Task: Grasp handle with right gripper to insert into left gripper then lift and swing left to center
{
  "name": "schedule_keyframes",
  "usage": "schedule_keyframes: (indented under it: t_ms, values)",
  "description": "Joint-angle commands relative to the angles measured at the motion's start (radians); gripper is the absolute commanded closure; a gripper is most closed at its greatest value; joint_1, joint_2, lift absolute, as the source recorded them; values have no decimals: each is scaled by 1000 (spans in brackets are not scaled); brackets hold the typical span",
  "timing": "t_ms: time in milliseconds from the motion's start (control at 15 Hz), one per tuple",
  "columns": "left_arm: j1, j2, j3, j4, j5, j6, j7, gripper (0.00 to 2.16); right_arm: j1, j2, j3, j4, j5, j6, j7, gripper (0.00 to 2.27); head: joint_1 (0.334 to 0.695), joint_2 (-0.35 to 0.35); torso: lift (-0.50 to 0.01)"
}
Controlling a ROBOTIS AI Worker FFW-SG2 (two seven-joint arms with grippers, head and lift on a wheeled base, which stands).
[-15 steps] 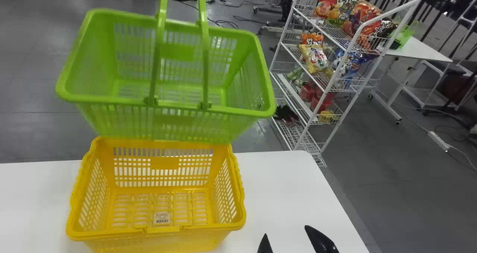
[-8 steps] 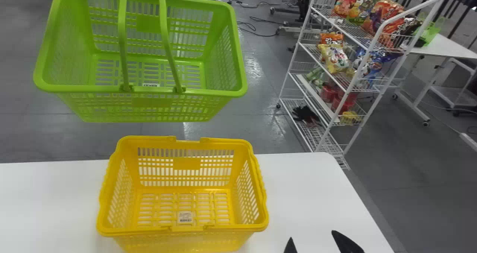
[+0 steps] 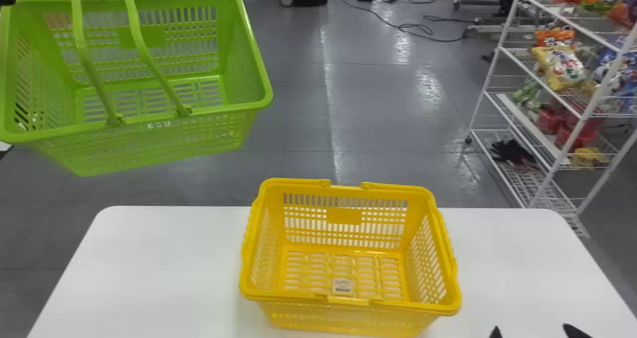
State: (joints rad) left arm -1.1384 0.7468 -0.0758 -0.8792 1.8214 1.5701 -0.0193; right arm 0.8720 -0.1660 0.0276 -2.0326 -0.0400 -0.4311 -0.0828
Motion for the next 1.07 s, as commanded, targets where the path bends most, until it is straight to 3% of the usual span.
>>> schedule_keyframes:
  t_ms: [0,267,533,800,1000]
  values:
    - [65,114,7,-41,27,1,-1,1835,-1,-1,-6,0,-9,-2,2,178,616,67,-93]
    - [316,236,171,-152,87,1,-4,1831,-2,-13,-15,3,-21,-5,3,178,644,148,-93]
    - [763,266,524,-320,164,1,4,1835,-4,-20,-32,23,-46,-45,12,178,695,227,-93]
    - [1117,223,801,-486,242,1,13,1835,-5,-23,-54,35,-52,-79,15,181,695,258,-93]
    - [1391,101,1033,-692,314,1,44,1835,-7,-26,-60,51,-52,-134,17,181,695,270,-93]
